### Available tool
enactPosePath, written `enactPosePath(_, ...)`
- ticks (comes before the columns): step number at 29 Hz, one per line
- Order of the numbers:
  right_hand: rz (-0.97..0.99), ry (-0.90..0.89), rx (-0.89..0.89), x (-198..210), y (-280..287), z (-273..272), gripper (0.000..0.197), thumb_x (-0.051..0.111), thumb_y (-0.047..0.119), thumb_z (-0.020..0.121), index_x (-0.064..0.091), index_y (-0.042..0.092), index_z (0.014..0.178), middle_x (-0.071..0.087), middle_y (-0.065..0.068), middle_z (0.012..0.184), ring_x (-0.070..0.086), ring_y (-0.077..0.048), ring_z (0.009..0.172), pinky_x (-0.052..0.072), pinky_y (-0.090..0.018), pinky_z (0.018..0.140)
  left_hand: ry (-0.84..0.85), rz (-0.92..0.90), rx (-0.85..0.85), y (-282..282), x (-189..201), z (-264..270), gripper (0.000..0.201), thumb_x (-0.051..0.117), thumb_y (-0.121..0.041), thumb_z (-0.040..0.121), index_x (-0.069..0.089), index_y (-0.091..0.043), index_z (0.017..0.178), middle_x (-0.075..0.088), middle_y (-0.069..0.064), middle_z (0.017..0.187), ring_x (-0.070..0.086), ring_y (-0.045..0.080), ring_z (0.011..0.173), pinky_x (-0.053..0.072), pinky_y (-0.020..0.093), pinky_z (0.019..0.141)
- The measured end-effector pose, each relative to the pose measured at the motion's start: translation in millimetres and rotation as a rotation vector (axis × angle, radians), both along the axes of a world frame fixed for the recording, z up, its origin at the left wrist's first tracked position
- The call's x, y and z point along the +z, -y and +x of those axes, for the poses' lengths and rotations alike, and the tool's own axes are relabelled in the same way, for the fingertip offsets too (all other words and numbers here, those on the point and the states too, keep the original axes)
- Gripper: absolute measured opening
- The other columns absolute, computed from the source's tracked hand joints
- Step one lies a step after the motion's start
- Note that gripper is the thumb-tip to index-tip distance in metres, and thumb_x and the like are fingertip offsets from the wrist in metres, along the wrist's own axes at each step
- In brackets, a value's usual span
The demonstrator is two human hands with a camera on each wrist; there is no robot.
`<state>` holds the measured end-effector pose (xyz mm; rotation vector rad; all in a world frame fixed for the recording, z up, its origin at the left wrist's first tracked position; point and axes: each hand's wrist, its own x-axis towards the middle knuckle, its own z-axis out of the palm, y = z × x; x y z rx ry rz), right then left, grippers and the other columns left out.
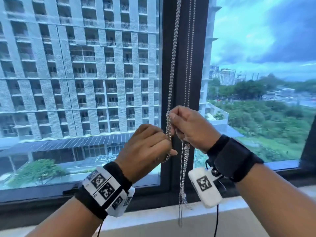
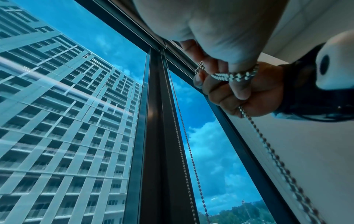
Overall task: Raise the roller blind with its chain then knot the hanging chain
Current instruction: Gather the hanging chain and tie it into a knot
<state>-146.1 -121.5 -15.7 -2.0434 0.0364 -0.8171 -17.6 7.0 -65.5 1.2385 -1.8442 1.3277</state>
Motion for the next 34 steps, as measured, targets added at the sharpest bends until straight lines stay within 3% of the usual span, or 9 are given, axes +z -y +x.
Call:
enactPosePath(6,0.033,0.027,0.005,-4,18,-4,0.026,0.070,0.028,0.086,0.058,0.005,0.086,0.045,0.001,0.057,0.036,-0.011,0.048,0.030,-0.020,0.045,-0.889,0.366,0.087,3,-18,-6,0.058,0.054,-0.086,0.065,0.077,-0.033,0.073,0.072,-0.018,0.065,0.067,0.001,0.067,0.051,0.025,0.068)
enactPosePath(9,0.243,0.031,0.139,-7,18,3,0.021,0.071,0.028,0.083,0.057,0.012,0.084,0.042,0.000,0.062,0.033,-0.012,0.052,0.030,-0.021,0.046,-1.084,0.468,-0.067,11,-21,-22,0.041,0.064,-0.070,0.069,0.076,-0.038,0.092,0.064,-0.041,0.071,0.068,-0.012,0.072,0.048,0.010,0.070)
enactPosePath(12,0.425,0.009,0.230,-17,13,7,0.019,0.073,0.021,0.082,0.056,0.015,0.089,0.043,0.004,0.064,0.031,-0.012,0.055,0.030,-0.021,0.045,-1.371,0.629,-0.315,20,-20,-38,0.028,0.077,-0.038,0.080,0.070,-0.031,0.107,0.076,-0.024,0.086,0.073,0.000,0.075,0.052,0.013,0.061)
enactPosePath(16,0.483,-0.038,0.315,-29,9,9,0.029,0.076,0.012,0.070,0.056,0.018,0.091,0.046,0.001,0.067,0.033,-0.015,0.056,0.020,-0.028,0.047,-1.407,0.718,-0.247,26,-20,-42,0.032,0.081,-0.034,0.079,0.065,-0.019,0.103,0.075,0.001,0.080,0.072,0.019,0.060,0.056,0.029,0.056)
enactPosePath(18,0.406,-0.045,0.300,-31,10,7,0.030,0.071,0.004,0.071,0.057,0.019,0.092,0.046,-0.004,0.070,0.038,-0.018,0.056,0.029,-0.028,0.049,-1.359,0.708,-0.187,31,-25,-39,0.032,0.079,-0.027,0.080,0.061,-0.017,0.104,0.069,0.005,0.068,0.059,0.027,0.052,0.051,0.035,0.052)
enactPosePath(23,-0.026,-0.078,0.027,-36,7,-4,0.033,0.058,0.002,0.072,0.057,0.021,0.098,0.046,-0.008,0.085,0.043,-0.017,0.069,0.043,-0.028,0.060,-1.292,0.475,-0.095,34,-30,-36,0.012,0.070,-0.010,0.079,0.058,-0.013,0.076,0.052,-0.007,0.058,0.040,0.003,0.046,0.033,0.019,0.047)
enactPosePath(25,-0.063,-0.027,-0.068,-42,8,-4,0.033,0.057,0.007,0.069,0.058,0.019,0.100,0.049,-0.004,0.088,0.046,-0.009,0.072,0.043,-0.023,0.068,-1.300,0.395,-0.072,34,-35,-36,0.015,0.064,-0.006,0.080,0.052,-0.011,0.072,0.048,-0.004,0.058,0.039,0.006,0.047,0.032,0.021,0.047)
enactPosePath(29,-0.022,-0.014,-0.087,-46,16,-3,0.027,0.059,-0.003,0.076,0.061,0.013,0.098,0.061,-0.002,0.089,0.057,-0.011,0.079,0.051,-0.030,0.076,-1.320,0.359,-0.160,35,-42,-41,0.021,0.060,-0.004,0.086,0.045,-0.008,0.072,0.045,-0.001,0.060,0.039,0.010,0.054,0.038,0.028,0.053)
enactPosePath(34,0.166,-0.042,0.005,-43,20,-7,0.014,0.057,-0.007,0.088,0.057,0.004,0.098,0.064,-0.006,0.081,0.064,-0.011,0.065,0.058,-0.028,0.059,-1.616,0.342,-0.473,33,-36,-37,0.027,0.061,-0.010,0.095,0.047,-0.011,0.072,0.055,0.013,0.069,0.057,0.018,0.056,0.059,0.042,0.064)
